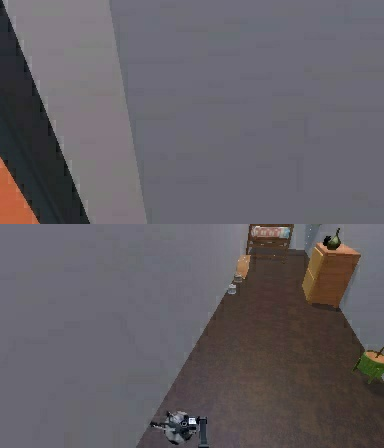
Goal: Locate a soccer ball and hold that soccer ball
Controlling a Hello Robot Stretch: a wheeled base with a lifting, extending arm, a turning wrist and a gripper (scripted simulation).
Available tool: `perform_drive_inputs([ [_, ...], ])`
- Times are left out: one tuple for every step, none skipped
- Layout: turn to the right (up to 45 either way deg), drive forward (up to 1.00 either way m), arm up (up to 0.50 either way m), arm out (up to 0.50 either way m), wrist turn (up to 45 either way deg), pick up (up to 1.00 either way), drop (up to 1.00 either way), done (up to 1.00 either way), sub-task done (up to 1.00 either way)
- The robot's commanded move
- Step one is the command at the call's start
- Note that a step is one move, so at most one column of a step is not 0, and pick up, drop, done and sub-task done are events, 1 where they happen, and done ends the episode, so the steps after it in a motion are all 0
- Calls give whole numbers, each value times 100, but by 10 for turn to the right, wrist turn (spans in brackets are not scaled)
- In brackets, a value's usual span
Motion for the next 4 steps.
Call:
perform_drive_inputs([
  [0, 0, 0, 0, 330, 0, 0, 0, 0],
  [0, 0, -30, 0, 0, 0, 0, 0, 0],
  [0, 0, 0, 0, 0, 100, 0, 0, 0],
  [0, 0, 10, 0, 0, 0, 0, 0, 0],
])
